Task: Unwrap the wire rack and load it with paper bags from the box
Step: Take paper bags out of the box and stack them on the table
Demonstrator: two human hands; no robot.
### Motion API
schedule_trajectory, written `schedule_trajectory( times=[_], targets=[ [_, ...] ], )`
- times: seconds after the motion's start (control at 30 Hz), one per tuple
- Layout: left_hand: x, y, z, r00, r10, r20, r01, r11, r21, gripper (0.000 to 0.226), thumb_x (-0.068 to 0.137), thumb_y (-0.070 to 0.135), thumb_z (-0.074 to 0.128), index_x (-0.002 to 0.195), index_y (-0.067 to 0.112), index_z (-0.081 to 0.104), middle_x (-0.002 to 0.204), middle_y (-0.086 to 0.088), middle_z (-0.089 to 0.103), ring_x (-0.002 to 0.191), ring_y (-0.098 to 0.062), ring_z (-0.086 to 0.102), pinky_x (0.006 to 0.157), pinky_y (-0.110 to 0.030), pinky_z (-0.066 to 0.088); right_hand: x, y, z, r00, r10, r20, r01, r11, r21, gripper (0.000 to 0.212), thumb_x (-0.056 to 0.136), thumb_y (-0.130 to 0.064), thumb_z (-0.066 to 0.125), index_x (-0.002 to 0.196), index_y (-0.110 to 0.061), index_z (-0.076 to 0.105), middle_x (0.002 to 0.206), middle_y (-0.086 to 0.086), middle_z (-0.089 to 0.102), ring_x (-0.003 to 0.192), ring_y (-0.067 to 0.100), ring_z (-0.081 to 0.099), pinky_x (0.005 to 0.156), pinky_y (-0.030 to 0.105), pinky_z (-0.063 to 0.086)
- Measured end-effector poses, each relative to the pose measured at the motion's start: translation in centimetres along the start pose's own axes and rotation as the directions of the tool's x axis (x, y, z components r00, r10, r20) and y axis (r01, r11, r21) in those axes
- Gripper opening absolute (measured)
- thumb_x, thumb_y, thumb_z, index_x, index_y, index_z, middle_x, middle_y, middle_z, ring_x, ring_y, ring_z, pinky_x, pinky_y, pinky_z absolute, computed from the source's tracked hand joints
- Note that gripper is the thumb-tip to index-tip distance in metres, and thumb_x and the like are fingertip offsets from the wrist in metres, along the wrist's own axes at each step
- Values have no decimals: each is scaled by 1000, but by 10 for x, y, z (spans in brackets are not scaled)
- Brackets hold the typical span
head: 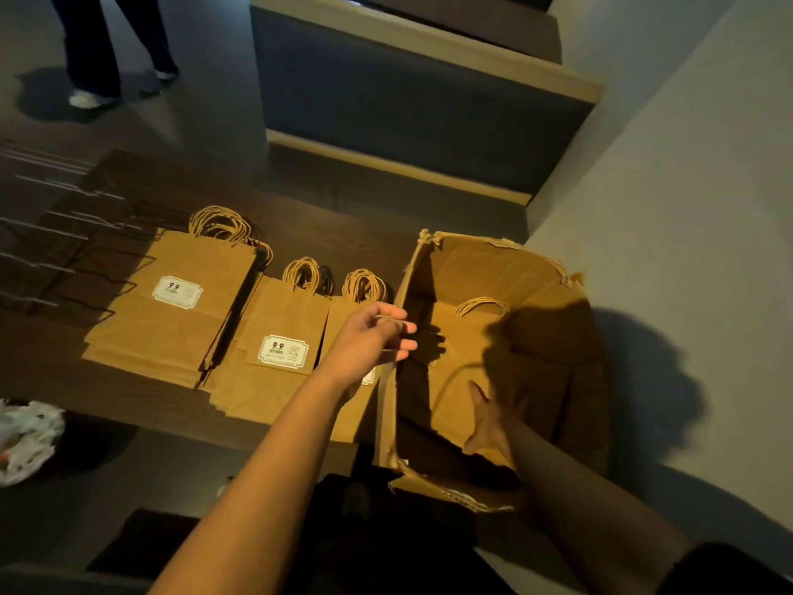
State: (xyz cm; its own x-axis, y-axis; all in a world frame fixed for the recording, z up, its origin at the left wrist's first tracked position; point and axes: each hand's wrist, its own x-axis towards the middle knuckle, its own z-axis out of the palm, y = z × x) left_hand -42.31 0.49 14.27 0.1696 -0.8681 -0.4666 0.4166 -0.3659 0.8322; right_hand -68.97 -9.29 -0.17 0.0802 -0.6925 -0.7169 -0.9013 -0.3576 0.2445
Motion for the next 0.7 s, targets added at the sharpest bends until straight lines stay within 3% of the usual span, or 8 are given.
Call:
schedule_trajectory(
  times=[0.1,0.23,0.33,0.4,0.47,0.57,0.7],
  targets=[
    [0,-12,14,1000,-12,-1,12,1000,7,18,104,8,53,121,6,60,116,-18,73,93,-26,73,85,-38,59,-6,3,23,997,69,26,-61,969,-238,120,87,-39,73,157,-31,-23,164,21,-24,150,54,-5,115,74,4],
    [1,-21,22,998,6,-64,-6,1000,5,16,104,6,52,118,6,60,115,-20,73,86,-24,74,78,-33,60,1,5,18,989,143,29,-132,963,-233,104,96,-35,61,158,-28,-22,166,23,-14,147,58,6,115,68,21],
    [2,-22,26,995,13,-103,-14,1000,-9,16,104,5,50,117,4,59,112,-20,73,85,-25,74,77,-33,60,4,3,3,996,86,24,-75,950,-303,88,99,-21,57,162,-21,-3,166,26,5,144,58,20,107,61,39],
    [2,-20,28,993,16,-114,-18,1000,-16,17,104,5,51,118,5,59,111,-19,73,87,-26,74,76,-33,60,-6,1,-9,1000,8,11,-4,955,-296,64,97,-11,55,156,-14,31,157,22,36,138,45,41,102,53,47],
    [3,-19,29,992,13,-124,-17,999,-31,17,104,5,51,118,5,60,112,-19,73,89,-27,74,75,-33,59,-13,1,-25,996,-88,-28,79,970,-230,40,98,-6,52,138,-11,56,141,14,56,128,32,56,96,38,52],
    [3,-17,32,990,4,-140,-12,998,-55,18,104,6,51,119,5,60,111,-18,74,90,-26,75,77,-34,59,-22,14,-47,976,-175,-126,179,983,24,28,98,-13,52,123,-8,65,123,11,65,111,28,64,71,14,50],
    [2,-16,31,988,-5,-155,-10,995,-97,17,104,7,51,117,6,62,112,-18,74,92,-28,75,79,-35,58,-73,42,-111,891,-146,-430,250,948,196,20,98,-22,59,116,-15,64,105,5,67,89,18,63,73,30,51]
  ],
)
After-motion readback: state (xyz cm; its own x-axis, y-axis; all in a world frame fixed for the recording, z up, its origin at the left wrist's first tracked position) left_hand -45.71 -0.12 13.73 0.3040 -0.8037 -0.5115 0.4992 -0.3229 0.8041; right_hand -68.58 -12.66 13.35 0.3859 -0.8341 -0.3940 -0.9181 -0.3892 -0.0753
